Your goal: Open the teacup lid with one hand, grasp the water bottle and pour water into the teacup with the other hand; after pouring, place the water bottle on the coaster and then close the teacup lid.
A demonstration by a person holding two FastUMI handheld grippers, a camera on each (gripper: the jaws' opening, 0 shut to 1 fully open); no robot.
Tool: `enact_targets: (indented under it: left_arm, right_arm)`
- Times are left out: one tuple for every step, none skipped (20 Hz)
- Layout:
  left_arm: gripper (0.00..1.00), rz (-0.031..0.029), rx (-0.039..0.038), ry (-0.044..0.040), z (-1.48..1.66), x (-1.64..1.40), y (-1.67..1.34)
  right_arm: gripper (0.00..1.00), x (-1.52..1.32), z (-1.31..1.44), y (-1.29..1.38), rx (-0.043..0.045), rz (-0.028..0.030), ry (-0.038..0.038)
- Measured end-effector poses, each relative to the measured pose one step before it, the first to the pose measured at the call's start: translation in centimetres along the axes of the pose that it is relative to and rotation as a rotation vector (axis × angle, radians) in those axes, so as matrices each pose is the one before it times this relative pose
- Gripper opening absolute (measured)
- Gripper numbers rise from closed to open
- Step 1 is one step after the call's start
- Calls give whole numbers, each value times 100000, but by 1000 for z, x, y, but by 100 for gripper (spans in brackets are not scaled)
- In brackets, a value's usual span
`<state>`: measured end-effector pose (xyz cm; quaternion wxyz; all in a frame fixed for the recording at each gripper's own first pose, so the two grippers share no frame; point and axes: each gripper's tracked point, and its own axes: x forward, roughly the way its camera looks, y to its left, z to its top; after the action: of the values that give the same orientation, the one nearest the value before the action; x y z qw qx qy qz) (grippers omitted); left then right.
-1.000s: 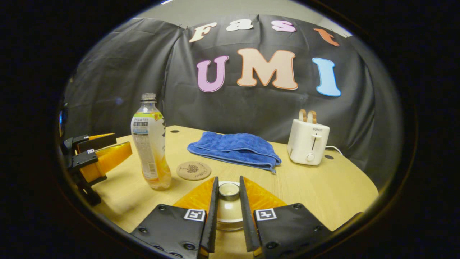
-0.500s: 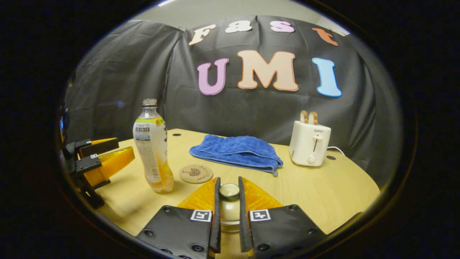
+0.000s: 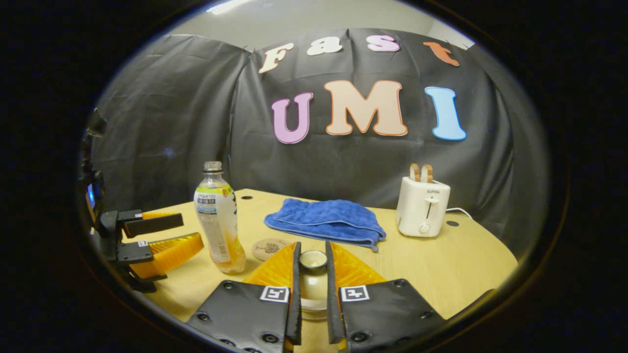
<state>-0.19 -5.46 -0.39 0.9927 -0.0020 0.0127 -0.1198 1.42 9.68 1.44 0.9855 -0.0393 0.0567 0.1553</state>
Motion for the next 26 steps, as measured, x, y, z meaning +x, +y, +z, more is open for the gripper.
enact_targets:
  left_arm:
    - [97,-625,-7,1064,-247,292,-34]
    - [97,-77,-265,958,-131,366,-15]
    - [97,-148,-141,562,-40,422,-49]
    - [97,-313,-9,296,19,350,-148]
    - [97,-793,75,367,-36,201,-246]
    - [97,-922,200,687,-64,340,-245]
    - [97,-887,330,803,-261,347,-237]
    - [97,-647,247,734,-14,321,-115]
    - [97,-413,104,816,-140,450,-96]
    - [97,-154,-74,798,-160,326,-38]
    - [97,346,-152,539,-15,335,103]
    - [97,569,193,228,83,374,148]
    - [95,14,79,330,-105,292,37]
    - [93,-159,-81,237,-3,136,-111]
    - [86,-120,84,-224,0,272,-116]
    - [81,18,129,-225,68,145,-22]
    - [75,202,84,-207,80,8,194]
    - [70,-118,116,-200,26,229,-42]
    - [66,-315,451,270,-124,-50,-233]
    - [64,67,662,324,11,26,27]
    - [61,172,1070,356,-56,28,132]
    - [60,901,1074,399,137,50,182]
    - [57,1079,1846,1233,-193,85,279]
    - [57,1762,2913,1119,-50,110,447]
    - [57,1110,3415,1080,-54,105,362]
    - [57,893,3327,58,144,32,298]
  right_arm:
    - [22,-209,245,-186,450,-85,-604]
    - [22,-237,191,-312,481,-336,-648]
    - [22,-150,311,-262,456,-407,-757]
    - [22,-317,120,-452,466,-571,-649]
    - [22,-148,221,-327,353,-448,-488]
    - [22,-205,135,-405,544,-530,-490]
    - [22,-68,196,-378,570,-464,-261]
    - [22,-179,119,-267,495,-341,-284]
    - [22,-89,150,-375,418,-490,-432]
    - [22,-107,131,-286,234,-271,-285]
    - [22,-156,28,-210,353,-147,-131]
    - [23,-73,103,-148,405,-73,-347]
    - [24,-175,88,-182,287,-193,-372]
    - [25,-161,-42,-269,240,-152,-337]
    - [25,-184,43,-257,356,-236,-338]
    - [25,-97,-16,-214,427,-220,-81]
    - [22,-148,-128,-315,471,-329,104]
    - [22,-162,-60,-327,559,-443,159]
    - [22,-131,-8,-278,461,-281,117]
    - [22,-177,-54,-265,551,-320,-5]
    - [22,-159,63,-230,227,-240,-98]
    - [22,-146,132,-242,41,-322,-140]
    - [22,-211,137,-279,-18,-366,-356]
    - [22,-151,149,-215,-76,-260,-245]
    - [22,-198,99,-263,-7,-504,-561]
    - [26,-129,233,-264,112,-517,-592]
